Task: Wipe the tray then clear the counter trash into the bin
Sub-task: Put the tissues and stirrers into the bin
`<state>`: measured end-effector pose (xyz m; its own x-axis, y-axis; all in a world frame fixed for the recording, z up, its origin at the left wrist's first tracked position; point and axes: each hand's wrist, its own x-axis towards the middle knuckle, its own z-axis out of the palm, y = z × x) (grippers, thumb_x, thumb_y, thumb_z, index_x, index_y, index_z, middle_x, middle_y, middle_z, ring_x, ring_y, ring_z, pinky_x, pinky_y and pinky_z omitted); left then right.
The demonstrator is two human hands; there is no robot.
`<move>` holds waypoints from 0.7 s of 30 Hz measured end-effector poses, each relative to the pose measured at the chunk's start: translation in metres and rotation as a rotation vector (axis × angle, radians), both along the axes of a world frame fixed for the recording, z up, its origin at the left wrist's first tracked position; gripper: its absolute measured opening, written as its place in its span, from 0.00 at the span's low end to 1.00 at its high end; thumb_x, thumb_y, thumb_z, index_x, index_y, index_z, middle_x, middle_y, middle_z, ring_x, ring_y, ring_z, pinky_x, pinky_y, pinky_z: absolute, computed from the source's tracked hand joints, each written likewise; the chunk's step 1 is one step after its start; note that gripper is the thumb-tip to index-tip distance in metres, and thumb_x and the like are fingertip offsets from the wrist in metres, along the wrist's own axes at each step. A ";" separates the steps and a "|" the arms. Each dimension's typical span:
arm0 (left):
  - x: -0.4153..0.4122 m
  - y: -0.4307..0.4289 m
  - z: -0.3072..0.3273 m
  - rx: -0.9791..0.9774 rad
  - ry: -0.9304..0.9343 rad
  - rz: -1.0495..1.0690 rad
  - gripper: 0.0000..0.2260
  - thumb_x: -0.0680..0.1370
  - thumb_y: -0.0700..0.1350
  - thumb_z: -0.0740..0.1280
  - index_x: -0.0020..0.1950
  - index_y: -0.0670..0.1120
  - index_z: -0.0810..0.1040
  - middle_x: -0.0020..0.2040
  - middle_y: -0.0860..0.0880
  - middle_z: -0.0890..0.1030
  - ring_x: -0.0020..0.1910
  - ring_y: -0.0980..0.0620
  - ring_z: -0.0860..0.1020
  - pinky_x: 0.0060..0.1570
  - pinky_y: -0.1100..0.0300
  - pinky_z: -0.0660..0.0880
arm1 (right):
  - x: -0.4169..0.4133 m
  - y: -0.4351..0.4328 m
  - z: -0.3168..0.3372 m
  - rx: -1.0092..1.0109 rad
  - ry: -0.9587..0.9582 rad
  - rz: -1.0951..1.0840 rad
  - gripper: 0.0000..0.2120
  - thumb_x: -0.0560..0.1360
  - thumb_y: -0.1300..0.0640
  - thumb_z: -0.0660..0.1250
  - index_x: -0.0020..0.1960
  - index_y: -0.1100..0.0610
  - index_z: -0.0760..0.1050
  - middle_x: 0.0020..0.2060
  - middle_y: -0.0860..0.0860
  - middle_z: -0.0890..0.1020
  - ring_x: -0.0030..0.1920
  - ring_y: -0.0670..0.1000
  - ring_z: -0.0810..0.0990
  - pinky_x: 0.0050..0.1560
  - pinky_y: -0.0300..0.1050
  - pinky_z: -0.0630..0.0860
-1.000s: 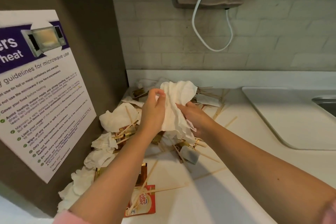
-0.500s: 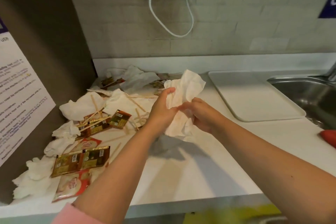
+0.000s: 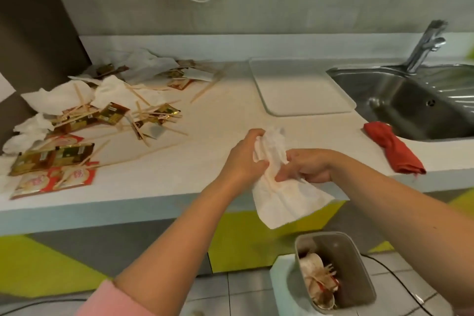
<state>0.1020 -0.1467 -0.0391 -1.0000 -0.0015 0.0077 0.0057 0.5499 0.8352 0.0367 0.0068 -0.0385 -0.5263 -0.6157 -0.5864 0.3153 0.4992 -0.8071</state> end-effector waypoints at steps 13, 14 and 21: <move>0.053 0.116 -0.100 0.055 -0.217 -0.071 0.17 0.75 0.35 0.64 0.62 0.45 0.72 0.61 0.45 0.74 0.56 0.48 0.75 0.45 0.65 0.66 | 0.038 0.128 -0.087 0.366 -0.067 0.014 0.16 0.74 0.68 0.67 0.59 0.55 0.73 0.49 0.51 0.80 0.51 0.52 0.78 0.55 0.47 0.76; 0.054 0.119 -0.111 0.052 -0.276 -0.063 0.18 0.75 0.36 0.65 0.64 0.46 0.72 0.63 0.44 0.72 0.58 0.45 0.75 0.48 0.63 0.68 | 0.039 0.136 -0.104 0.411 -0.030 -0.015 0.17 0.74 0.67 0.67 0.61 0.55 0.73 0.52 0.51 0.79 0.54 0.54 0.77 0.58 0.48 0.74; 0.058 0.131 -0.156 -0.041 -0.536 -0.068 0.24 0.77 0.43 0.65 0.72 0.51 0.64 0.70 0.44 0.67 0.66 0.45 0.70 0.61 0.55 0.70 | 0.059 0.188 -0.218 0.675 0.147 -0.366 0.07 0.74 0.69 0.62 0.45 0.60 0.77 0.43 0.57 0.76 0.40 0.53 0.73 0.39 0.44 0.69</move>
<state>0.1599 -0.0159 -0.1955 -0.8615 0.0527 -0.5050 -0.3788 0.5956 0.7083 0.0953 0.1944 -0.2561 -0.7280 0.0775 -0.6811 0.4682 0.7820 -0.4114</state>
